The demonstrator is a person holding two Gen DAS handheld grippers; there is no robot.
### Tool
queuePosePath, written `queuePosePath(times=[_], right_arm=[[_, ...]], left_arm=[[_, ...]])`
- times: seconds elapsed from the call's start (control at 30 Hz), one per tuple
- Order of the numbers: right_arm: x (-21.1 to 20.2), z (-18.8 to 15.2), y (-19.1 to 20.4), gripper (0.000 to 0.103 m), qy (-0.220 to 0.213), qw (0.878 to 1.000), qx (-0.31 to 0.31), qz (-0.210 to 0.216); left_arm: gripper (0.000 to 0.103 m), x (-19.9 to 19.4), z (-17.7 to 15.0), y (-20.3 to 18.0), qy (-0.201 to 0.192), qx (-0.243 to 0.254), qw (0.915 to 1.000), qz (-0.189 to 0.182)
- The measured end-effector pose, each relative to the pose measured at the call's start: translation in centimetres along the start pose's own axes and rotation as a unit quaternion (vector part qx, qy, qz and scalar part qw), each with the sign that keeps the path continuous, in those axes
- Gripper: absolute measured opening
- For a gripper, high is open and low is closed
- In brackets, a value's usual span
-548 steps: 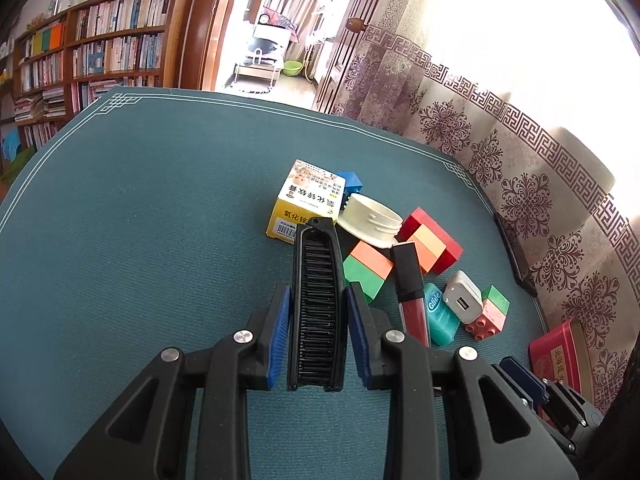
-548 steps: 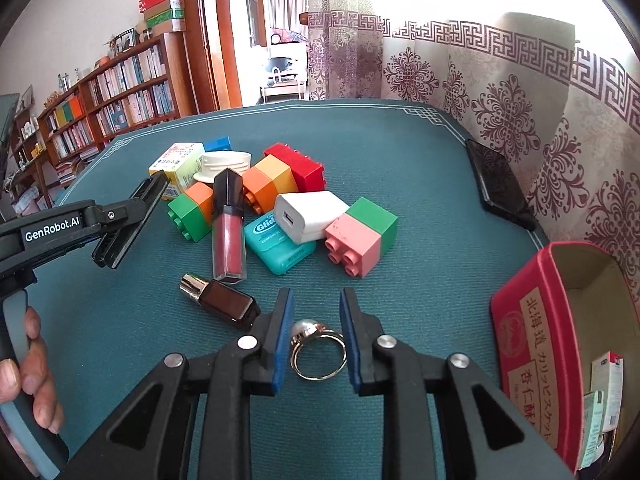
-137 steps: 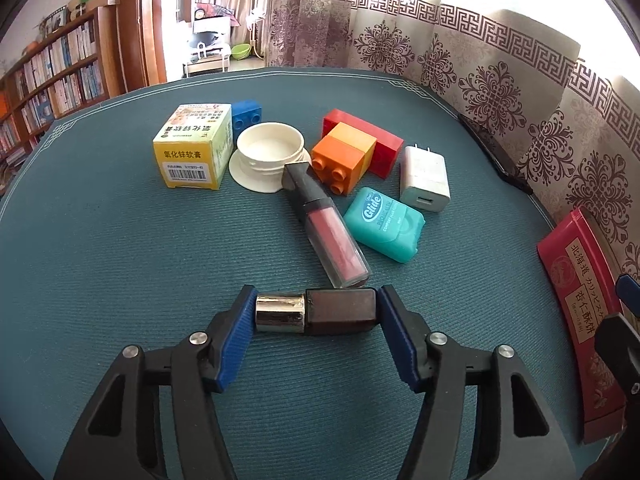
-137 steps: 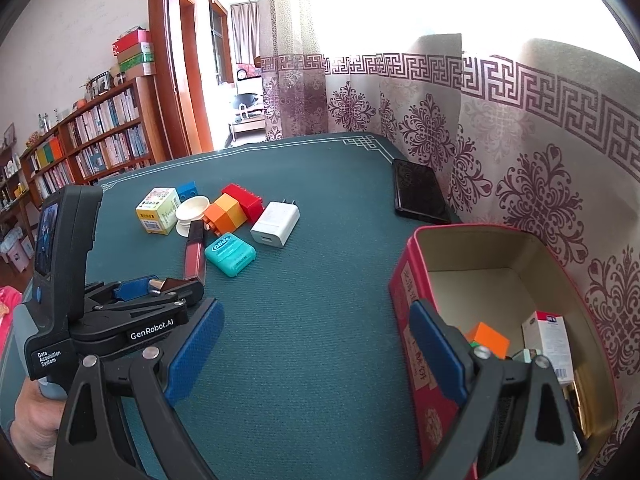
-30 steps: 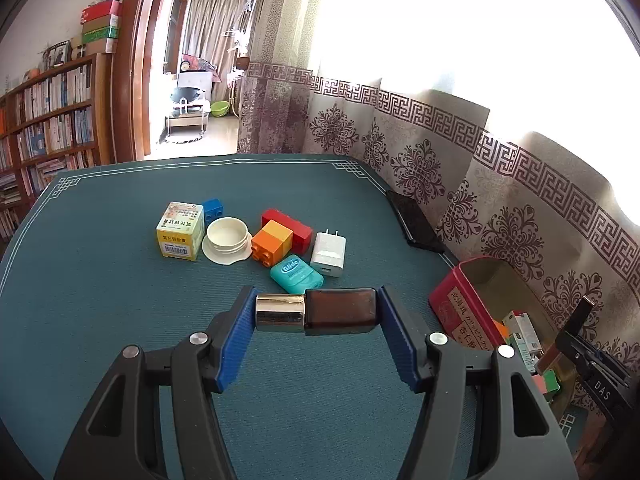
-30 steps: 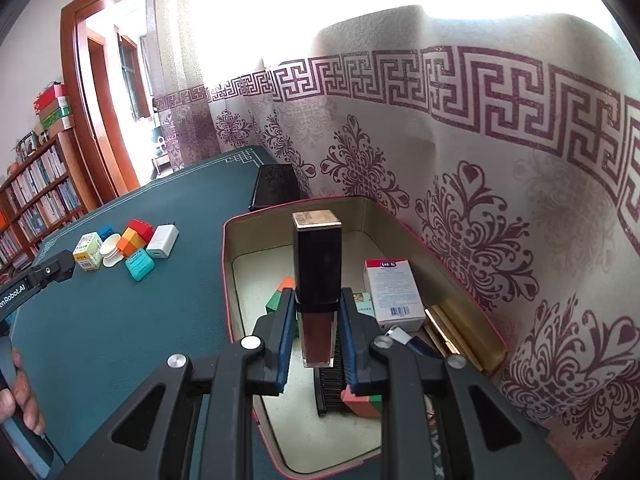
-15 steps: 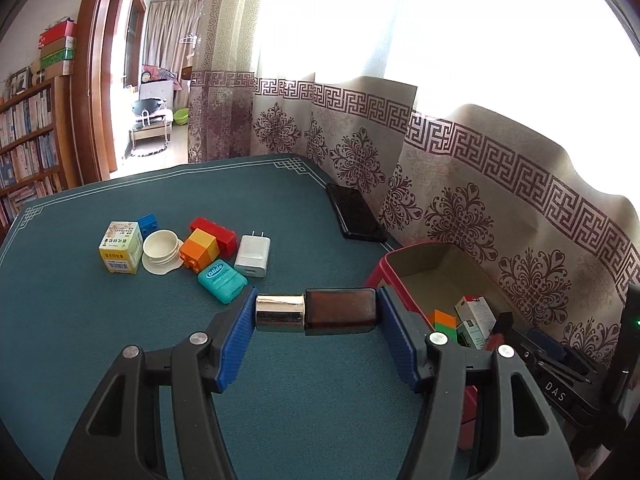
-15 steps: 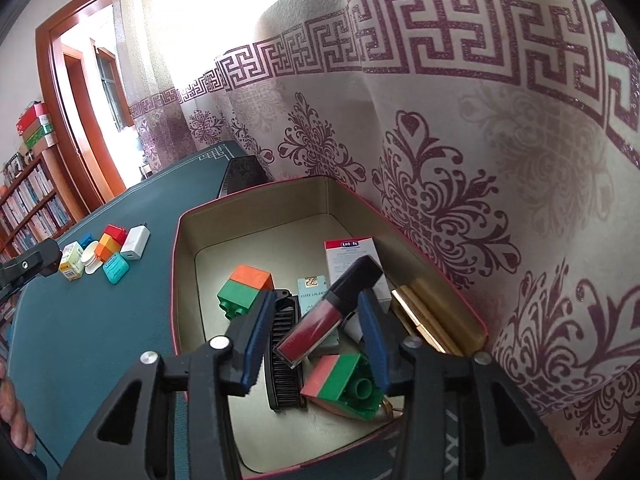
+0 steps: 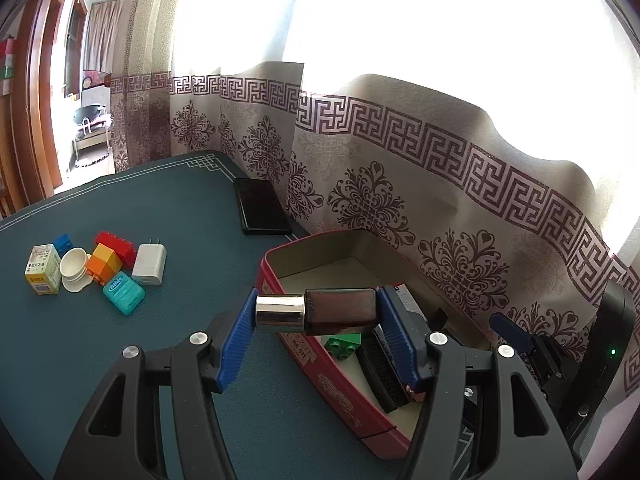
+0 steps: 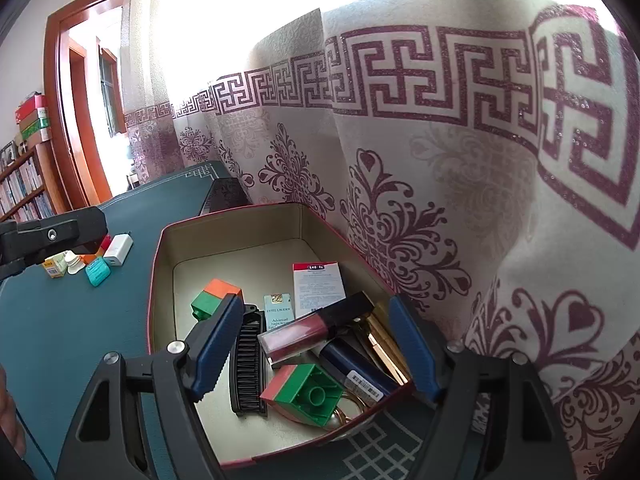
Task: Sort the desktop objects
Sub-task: 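Carry the lipstick and lip gloss into the red tin and open both grippers, then move both grippers back over the remaining pile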
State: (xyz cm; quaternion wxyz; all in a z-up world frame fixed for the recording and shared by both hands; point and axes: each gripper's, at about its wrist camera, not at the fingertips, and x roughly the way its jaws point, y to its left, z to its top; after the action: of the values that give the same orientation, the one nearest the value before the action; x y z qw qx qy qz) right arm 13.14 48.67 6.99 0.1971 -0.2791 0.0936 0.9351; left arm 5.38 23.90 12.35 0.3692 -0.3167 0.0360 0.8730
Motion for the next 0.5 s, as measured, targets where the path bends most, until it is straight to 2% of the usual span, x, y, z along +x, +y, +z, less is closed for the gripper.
queuePosePath(times=[0.2,0.27,0.33,0.5], right_arm=[[0.0,-0.2,-1.0,0.080,0.001,1.000,0.011,-0.002],[0.1,-0.4,-1.1,0.081,0.003,1.000,0.012,-0.003],[0.1,-0.4,-1.2,0.081,0.004,1.000,0.013,-0.003],[0.0,-0.4,-1.5,0.082,0.003,1.000,0.022,-0.002]], left_arm=[[0.064,1.2,-0.1,-2.4,0.025,0.015,0.9991,-0.032],[0.076,1.7,-0.3,-2.8,0.038,0.015,0.9984,-0.039],[0.080,1.7,-0.4,-2.8,0.037,0.011,0.9984,-0.042],[0.082,1.2,-0.3,-2.2,0.038,-0.001,0.9984,-0.043]])
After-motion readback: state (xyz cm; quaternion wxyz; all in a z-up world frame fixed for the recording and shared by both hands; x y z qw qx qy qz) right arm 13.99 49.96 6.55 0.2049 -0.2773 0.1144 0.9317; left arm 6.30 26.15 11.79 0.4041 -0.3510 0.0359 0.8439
